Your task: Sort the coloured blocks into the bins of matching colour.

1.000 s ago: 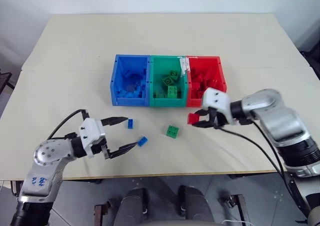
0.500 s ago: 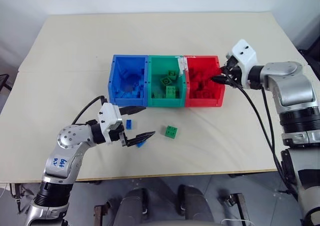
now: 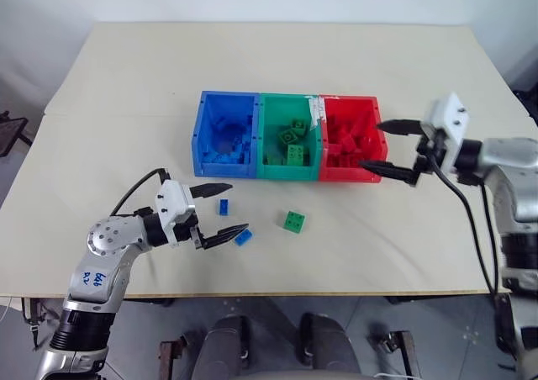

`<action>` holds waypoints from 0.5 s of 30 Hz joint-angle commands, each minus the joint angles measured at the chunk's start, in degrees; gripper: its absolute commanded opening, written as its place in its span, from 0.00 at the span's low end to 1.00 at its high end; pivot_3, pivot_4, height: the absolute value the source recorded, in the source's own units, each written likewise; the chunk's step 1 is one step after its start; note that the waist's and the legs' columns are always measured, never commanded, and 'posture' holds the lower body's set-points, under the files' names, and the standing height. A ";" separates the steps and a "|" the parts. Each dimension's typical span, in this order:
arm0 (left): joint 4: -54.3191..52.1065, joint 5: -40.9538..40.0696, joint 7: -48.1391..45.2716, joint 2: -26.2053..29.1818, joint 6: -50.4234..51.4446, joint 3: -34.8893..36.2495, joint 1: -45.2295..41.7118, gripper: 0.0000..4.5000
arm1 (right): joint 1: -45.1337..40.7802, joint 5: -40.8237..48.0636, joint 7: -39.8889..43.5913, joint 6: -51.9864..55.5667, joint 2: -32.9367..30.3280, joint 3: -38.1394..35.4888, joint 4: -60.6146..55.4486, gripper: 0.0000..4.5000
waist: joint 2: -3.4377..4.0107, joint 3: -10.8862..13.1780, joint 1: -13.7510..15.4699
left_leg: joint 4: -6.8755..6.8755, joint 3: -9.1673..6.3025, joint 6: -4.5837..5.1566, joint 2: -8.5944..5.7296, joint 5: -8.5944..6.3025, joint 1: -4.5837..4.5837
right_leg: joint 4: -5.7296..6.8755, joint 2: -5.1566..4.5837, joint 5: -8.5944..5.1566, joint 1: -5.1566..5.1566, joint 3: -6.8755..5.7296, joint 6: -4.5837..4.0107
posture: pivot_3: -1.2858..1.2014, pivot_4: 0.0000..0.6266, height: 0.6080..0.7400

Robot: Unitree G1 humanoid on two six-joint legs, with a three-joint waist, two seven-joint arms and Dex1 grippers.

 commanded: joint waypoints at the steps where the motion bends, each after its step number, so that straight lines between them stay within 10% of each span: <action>1: 1.97 1.42 -2.40 0.87 -4.38 0.04 0.03 1.00 | 8.33 3.26 3.26 -5.71 -2.26 -7.00 -2.06 1.00 | 0.00 0.00 0.13 | 0.00 0.04 0.00 -0.01 -0.01 0.00 | -0.03 0.00 0.00 0.01 -0.02 0.00 | 0.52 0.24 1.00; 15: 6.06 -4.11 -6.20 4.21 -3.98 8.69 1.76 1.00 | 30.67 6.42 3.06 -15.97 -0.84 -17.30 -5.66 1.00 | 0.01 0.00 -0.63 | 0.03 0.04 0.00 0.10 0.12 0.20 | 0.01 -0.02 0.06 0.01 0.17 -0.11 | 0.52 0.24 1.00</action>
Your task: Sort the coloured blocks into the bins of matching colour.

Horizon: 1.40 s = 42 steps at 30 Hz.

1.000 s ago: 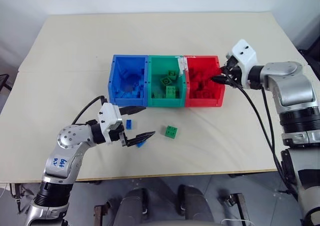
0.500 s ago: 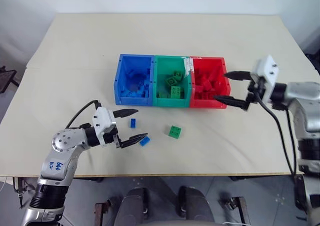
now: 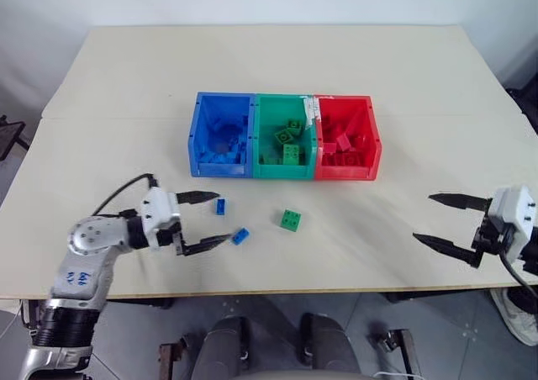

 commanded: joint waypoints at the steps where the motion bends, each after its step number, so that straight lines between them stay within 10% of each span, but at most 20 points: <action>1: 0.29 -1.56 -0.05 0.54 -1.21 3.00 1.34 1.00 | 0.52 1.68 -0.87 -2.84 1.06 -1.09 -2.17 1.00 | 0.00 0.00 0.05 | 0.00 0.01 0.03 -0.02 0.02 0.00 | 0.00 -0.02 0.00 0.00 0.02 0.00 | 0.52 0.24 1.00; 8: -1.50 -2.18 -0.57 0.88 -0.32 3.67 3.85 1.00 | -5.17 3.18 -0.62 2.15 2.27 7.66 -5.98 1.00 | 0.00 0.00 0.10 | 0.01 -0.02 0.07 -0.02 0.04 -0.01 | -0.02 -0.06 0.08 0.00 0.04 -0.04 | 0.52 0.24 1.00; 19: -9.95 -1.44 1.30 1.36 0.36 4.42 11.80 1.00 | -29.12 -3.65 -12.21 40.76 3.96 38.02 -17.87 1.00 | 0.00 0.00 0.20 | -0.02 -0.12 -0.06 0.05 0.01 -0.12 | 0.00 -0.16 0.13 -0.24 -0.06 -0.16 | 0.52 0.24 1.00; 28: -15.37 -1.83 5.07 0.13 2.48 4.13 15.12 1.00 | -37.46 -9.35 -18.60 46.07 11.39 47.50 -15.61 1.00 | -0.01 0.00 0.00 | -0.06 -0.08 -0.04 0.03 -0.05 -0.21 | 0.03 -0.15 0.14 -0.23 -0.25 -0.14 | 0.52 0.24 1.00; 38: -17.83 -3.76 6.28 -0.35 5.12 2.88 13.13 1.00 | -38.12 -11.42 -19.91 44.15 12.63 46.86 -16.63 0.33 | -0.01 -0.01 0.00 | -0.06 -0.06 -0.03 0.04 -0.04 -0.21 | 0.04 -0.08 0.14 -0.21 -0.29 -0.14 | 0.52 0.24 1.00; 42: -18.92 -4.85 8.68 -1.68 6.91 3.20 12.50 1.00 | -41.17 -7.42 -20.79 45.89 15.47 40.98 -16.01 0.33 | -0.01 -0.01 -0.06 | -0.06 -0.05 -0.03 0.05 -0.04 -0.21 | 0.05 -0.08 0.15 -0.21 -0.28 -0.14 | 0.52 0.24 1.00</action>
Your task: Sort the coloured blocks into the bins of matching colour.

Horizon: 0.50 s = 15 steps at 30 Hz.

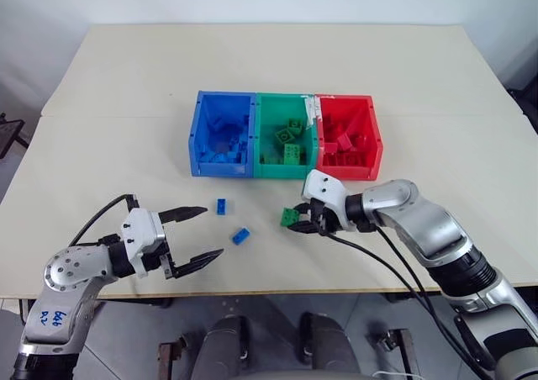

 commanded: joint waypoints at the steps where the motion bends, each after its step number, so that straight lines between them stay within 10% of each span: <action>1: -3.43 -1.98 2.78 -1.37 1.48 0.79 -0.31 1.00 | -5.09 4.71 -1.33 1.06 2.65 -7.95 -0.87 0.33 | 0.00 0.00 -0.21 | 0.00 0.02 0.00 -0.01 0.00 0.00 | 0.00 0.00 0.00 0.00 0.01 0.00 | 0.52 0.24 1.00; 11: -6.44 -1.01 8.72 -3.75 2.77 1.47 0.46 1.00 | -19.10 -2.81 -9.65 -12.26 8.61 -11.77 23.10 0.33 | -0.06 -0.04 -0.51 | -0.04 0.01 -0.01 -0.04 0.02 0.01 | 0.06 0.01 0.00 -0.02 -0.02 0.01 | 0.52 0.24 1.00; 15: -6.77 -0.79 9.49 -3.61 2.53 1.87 1.43 1.00 | -20.11 -4.82 -10.33 -17.62 10.10 -12.00 28.07 0.62 | -0.06 -0.03 -0.99 | -0.10 0.03 -0.01 -0.03 0.02 -0.03 | 0.05 0.01 0.01 -0.07 -0.04 0.01 | 0.52 0.24 1.00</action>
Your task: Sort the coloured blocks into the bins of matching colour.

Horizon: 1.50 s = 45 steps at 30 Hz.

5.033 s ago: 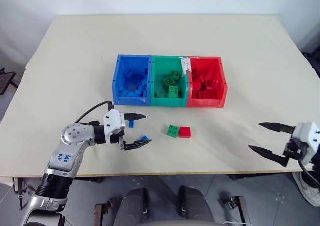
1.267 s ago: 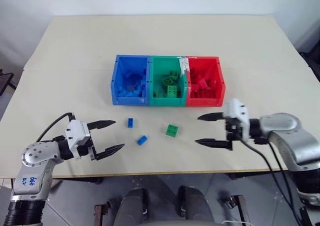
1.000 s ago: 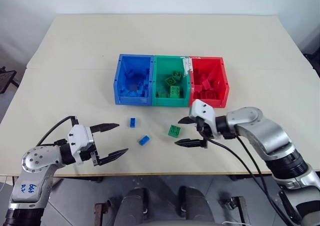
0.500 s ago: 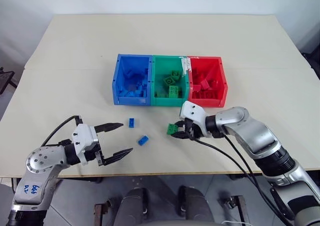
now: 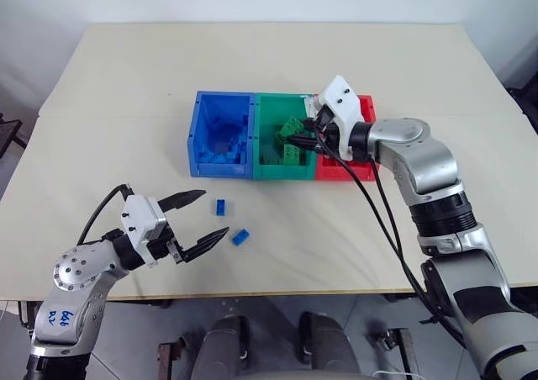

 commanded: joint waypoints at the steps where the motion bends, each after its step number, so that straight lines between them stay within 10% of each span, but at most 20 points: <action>1: -2.60 -0.31 0.78 0.02 -0.52 1.40 1.31 1.00 | -2.17 -1.04 -0.33 -5.36 0.86 -1.38 1.25 0.70 | 0.00 0.00 -0.43 | -0.01 -0.01 0.00 0.00 0.00 0.00 | 0.01 0.00 0.00 0.00 -0.01 0.00 | 0.52 0.24 1.00; 5: -2.89 -0.89 1.72 0.12 0.26 2.30 2.48 1.00 | 0.28 2.10 3.79 -10.79 -0.39 -4.46 -1.04 1.00 | 0.00 0.00 -0.61 | -0.02 -0.01 0.00 0.02 0.00 0.00 | 0.00 0.01 0.00 0.00 -0.03 0.00 | 0.52 0.24 1.00; 15: 3.93 -2.48 -5.35 4.29 -1.15 7.26 3.98 1.00 | 23.74 18.19 36.12 -26.87 -12.16 -12.50 -13.56 1.00 | 0.00 0.00 0.56 | 0.00 -0.03 0.06 0.03 -0.05 0.03 | -0.21 0.02 0.03 0.15 -0.13 0.07 | 0.52 0.24 1.00; 27: 13.12 0.32 -14.64 11.77 -8.20 14.65 11.39 1.00 | 36.67 21.68 41.09 -30.74 -16.61 -19.39 -12.99 1.00 | 0.01 0.01 -0.37 | 0.00 0.11 0.01 0.14 -0.06 0.13 | -0.25 -0.01 0.04 0.15 -0.08 0.00 | 0.52 0.24 1.00; 45: -21.63 -0.67 18.09 8.78 50.24 -11.55 -7.15 1.00 | 40.68 22.28 41.21 -33.08 -16.45 -17.74 -18.73 1.00 | 0.01 0.01 1.12 | 0.06 0.05 0.00 0.08 -0.04 0.18 | -0.10 0.00 0.05 0.20 0.02 0.01 | 0.52 0.24 1.00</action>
